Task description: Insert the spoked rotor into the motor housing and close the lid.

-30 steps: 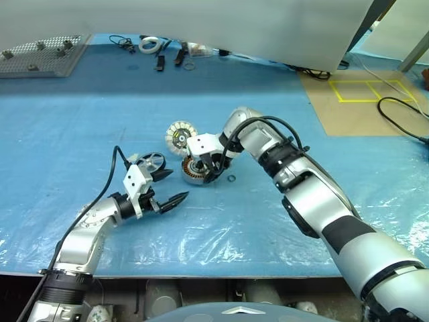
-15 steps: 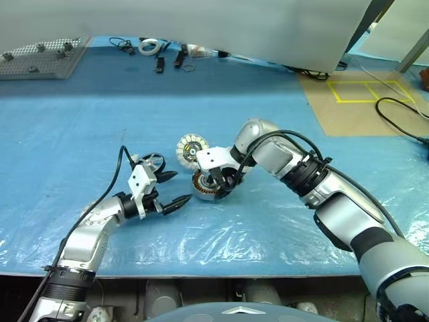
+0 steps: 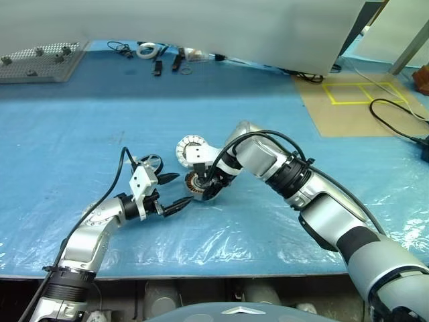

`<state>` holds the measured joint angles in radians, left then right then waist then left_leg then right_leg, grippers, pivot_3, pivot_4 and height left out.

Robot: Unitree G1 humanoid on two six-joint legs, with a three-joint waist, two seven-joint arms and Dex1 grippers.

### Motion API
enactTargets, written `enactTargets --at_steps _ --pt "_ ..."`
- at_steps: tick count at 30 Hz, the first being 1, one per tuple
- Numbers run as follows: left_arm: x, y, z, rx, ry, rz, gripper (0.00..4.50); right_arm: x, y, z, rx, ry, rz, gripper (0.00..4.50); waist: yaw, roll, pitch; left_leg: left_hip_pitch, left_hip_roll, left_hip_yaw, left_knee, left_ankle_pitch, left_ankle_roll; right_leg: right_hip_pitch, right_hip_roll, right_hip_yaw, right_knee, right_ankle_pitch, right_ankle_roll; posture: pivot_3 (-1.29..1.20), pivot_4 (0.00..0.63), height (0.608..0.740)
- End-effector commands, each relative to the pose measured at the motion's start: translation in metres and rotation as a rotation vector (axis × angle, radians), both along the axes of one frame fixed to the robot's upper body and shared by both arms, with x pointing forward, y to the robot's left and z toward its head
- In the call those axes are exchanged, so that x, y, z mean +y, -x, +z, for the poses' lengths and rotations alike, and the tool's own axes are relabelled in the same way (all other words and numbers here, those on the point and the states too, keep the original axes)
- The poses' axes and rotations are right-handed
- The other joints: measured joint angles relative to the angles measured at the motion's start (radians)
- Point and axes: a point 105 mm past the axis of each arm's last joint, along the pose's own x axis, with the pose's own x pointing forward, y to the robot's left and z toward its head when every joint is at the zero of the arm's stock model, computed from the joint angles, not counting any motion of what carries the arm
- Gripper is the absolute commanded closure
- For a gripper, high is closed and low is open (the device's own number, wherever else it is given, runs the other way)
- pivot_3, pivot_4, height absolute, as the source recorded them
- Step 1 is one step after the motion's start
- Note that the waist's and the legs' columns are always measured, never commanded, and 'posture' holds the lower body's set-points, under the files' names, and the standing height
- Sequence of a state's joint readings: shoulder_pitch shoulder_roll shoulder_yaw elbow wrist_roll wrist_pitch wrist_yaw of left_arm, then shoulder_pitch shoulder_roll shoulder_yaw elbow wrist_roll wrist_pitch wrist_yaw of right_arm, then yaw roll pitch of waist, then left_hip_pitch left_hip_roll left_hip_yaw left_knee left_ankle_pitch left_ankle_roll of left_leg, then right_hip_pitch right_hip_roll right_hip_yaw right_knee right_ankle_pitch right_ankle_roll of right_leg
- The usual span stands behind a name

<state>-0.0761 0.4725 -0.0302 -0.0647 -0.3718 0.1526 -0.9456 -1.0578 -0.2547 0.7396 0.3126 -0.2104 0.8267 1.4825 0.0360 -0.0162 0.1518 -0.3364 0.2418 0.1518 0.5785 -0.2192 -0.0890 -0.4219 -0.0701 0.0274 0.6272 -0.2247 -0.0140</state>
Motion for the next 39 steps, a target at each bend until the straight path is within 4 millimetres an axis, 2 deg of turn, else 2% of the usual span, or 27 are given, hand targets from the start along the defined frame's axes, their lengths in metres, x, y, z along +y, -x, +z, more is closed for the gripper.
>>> enactTargets --at_steps 1,12,14,19,32,39 --pt "0.001 0.001 0.006 -0.023 0.008 0.001 0.07 0.005 0.016 -0.029 0.087 0.045 0.027 2.48 -0.001 0.000 0.000 0.001 0.000 0.000 0.000 0.000 0.000 0.001 0.000 0.001 0.000 0.000 0.000 0.00 0.150 0.740" --pt "0.001 0.002 0.006 -0.026 0.007 0.012 0.07 0.006 0.021 -0.043 0.098 0.073 0.030 2.48 -0.017 0.000 -0.006 0.003 0.000 0.000 -0.001 0.000 0.000 0.003 0.002 0.002 0.000 0.000 0.000 0.00 0.150 0.740" --pt "0.000 0.003 0.005 -0.025 0.008 0.013 0.07 0.007 0.021 -0.045 0.098 0.080 0.026 1.75 -0.018 0.000 -0.007 0.003 0.000 0.000 -0.001 0.000 0.000 0.003 0.002 0.002 -0.001 0.000 0.000 0.00 0.150 0.740" --pt "0.001 0.004 0.003 -0.021 0.009 0.018 0.07 0.012 0.024 -0.044 0.125 0.087 0.002 0.28 -0.019 0.001 -0.009 0.004 0.000 0.000 -0.002 0.000 0.000 0.003 0.002 0.002 -0.003 0.000 0.000 0.00 0.150 0.740" --pt "0.001 -0.003 0.006 -0.026 0.000 -0.006 0.07 0.020 0.019 0.001 0.089 0.027 0.038 0.28 -0.015 0.003 -0.008 -0.001 0.000 0.000 -0.004 0.000 0.000 -0.002 0.002 0.001 -0.006 0.000 0.000 0.00 0.150 0.740" --pt "-0.002 -0.007 0.007 -0.027 0.001 -0.024 0.07 0.022 0.020 0.016 0.035 0.022 0.106 0.28 -0.014 0.004 -0.007 -0.007 0.000 0.000 -0.006 0.000 -0.001 -0.008 0.002 0.001 -0.007 0.000 0.000 0.00 0.150 0.740"
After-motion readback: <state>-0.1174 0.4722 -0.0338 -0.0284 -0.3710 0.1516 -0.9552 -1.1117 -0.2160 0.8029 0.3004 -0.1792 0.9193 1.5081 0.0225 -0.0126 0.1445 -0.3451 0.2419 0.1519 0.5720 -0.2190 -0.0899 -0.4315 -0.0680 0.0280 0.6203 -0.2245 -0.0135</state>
